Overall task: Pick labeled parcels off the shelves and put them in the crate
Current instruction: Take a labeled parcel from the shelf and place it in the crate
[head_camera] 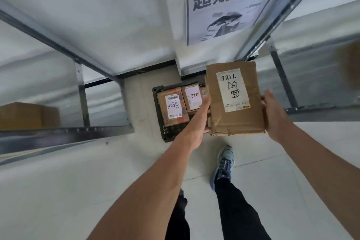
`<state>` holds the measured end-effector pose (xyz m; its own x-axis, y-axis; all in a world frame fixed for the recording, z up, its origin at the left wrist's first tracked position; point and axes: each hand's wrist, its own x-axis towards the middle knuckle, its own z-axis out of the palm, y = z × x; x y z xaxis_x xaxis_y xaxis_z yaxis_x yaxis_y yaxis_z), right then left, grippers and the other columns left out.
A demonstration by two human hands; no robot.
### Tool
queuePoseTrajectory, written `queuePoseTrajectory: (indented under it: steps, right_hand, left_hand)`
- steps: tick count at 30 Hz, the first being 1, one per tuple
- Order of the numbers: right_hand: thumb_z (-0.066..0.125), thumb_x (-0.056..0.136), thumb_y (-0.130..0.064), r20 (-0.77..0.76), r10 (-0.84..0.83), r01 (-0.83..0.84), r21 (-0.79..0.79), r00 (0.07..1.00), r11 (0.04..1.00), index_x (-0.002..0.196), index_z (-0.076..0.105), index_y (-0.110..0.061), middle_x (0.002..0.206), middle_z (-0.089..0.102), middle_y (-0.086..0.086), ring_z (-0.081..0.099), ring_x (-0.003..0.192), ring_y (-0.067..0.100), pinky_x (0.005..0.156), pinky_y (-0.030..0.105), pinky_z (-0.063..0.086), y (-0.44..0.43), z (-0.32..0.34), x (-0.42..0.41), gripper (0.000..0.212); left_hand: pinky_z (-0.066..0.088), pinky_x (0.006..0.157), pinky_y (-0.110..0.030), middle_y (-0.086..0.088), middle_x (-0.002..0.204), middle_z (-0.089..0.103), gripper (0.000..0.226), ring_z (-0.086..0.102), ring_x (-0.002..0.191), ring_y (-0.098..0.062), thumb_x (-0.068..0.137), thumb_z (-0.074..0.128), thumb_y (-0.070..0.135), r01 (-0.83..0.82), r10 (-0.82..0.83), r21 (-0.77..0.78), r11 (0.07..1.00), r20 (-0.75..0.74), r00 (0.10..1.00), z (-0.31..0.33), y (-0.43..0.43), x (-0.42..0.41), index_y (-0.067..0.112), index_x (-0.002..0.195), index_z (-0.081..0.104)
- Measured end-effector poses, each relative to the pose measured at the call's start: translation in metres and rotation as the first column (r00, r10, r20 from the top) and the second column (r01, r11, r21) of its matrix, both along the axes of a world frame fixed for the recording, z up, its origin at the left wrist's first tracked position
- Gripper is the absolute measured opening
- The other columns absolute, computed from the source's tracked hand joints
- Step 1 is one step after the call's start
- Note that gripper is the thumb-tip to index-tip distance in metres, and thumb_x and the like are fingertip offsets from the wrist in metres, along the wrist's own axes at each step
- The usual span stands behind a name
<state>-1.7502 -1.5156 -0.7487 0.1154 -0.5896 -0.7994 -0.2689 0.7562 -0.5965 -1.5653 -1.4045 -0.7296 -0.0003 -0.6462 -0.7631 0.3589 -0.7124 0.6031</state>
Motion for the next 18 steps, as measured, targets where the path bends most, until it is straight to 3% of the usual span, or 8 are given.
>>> queuePoseTrajectory:
  steps: [4,7,9,14,18]
  right_hand:
    - [0.022,0.103,-0.069,-0.018,0.018,-0.017,0.037,1.0,0.999,0.129,0.063,-0.026,0.118,0.076,0.008,0.07,0.112,0.031,0.103,0.059,0.051,-0.034,-0.05,-0.002,0.065]
    - [0.023,0.105,-0.066,-0.048,0.006,-0.004,0.047,0.999,0.999,0.122,0.066,-0.027,0.112,0.078,0.004,0.072,0.108,0.027,0.101,0.056,0.054,-0.051,-0.085,0.007,0.061]
    - [0.025,0.104,-0.067,-0.061,0.0,0.004,0.061,0.998,0.998,0.119,0.068,-0.025,0.113,0.078,0.004,0.073,0.107,0.026,0.1,0.054,0.055,-0.059,-0.112,0.013,0.062]
    - [0.022,0.105,-0.064,-0.064,0.053,-0.046,0.097,0.997,0.994,0.108,0.068,-0.026,0.099,0.08,0.0,0.075,0.096,0.02,0.083,0.04,0.059,-0.066,-0.167,0.025,0.06]
    - [0.022,0.104,-0.067,-0.062,0.079,-0.073,0.101,0.995,0.992,0.118,0.068,-0.026,0.112,0.077,0.003,0.073,0.106,0.024,0.092,0.046,0.058,-0.07,-0.194,0.028,0.063]
  left_hand:
    - [0.028,0.117,-0.063,-0.021,0.143,0.055,0.092,0.047,0.137,-0.044,0.088,0.027,0.087,-0.075,0.076,0.081,0.994,-0.012,0.997,-0.049,-0.031,-0.009,0.019,0.144,0.053]
    - [0.032,0.115,-0.056,-0.002,0.117,0.072,0.067,0.063,0.118,-0.026,0.093,0.028,0.081,-0.129,0.132,0.105,0.986,-0.029,0.991,-0.088,-0.044,-0.009,0.034,0.124,0.065]
    - [0.032,0.115,-0.057,0.003,0.106,0.073,0.062,0.064,0.109,-0.021,0.093,0.029,0.081,-0.141,0.145,0.126,0.982,-0.025,0.989,-0.116,-0.049,-0.006,0.037,0.116,0.066]
    - [0.028,0.118,-0.059,-0.005,0.127,0.069,0.076,0.062,0.116,-0.023,0.091,0.032,0.083,-0.158,0.165,0.161,0.974,-0.029,0.986,-0.178,-0.049,-0.002,0.031,0.144,0.052]
    - [0.033,0.113,-0.054,0.001,0.129,0.068,0.075,0.062,0.116,-0.019,0.089,0.036,0.084,-0.19,0.198,0.184,0.964,-0.028,0.98,-0.211,-0.056,0.0,0.035,0.144,0.05]
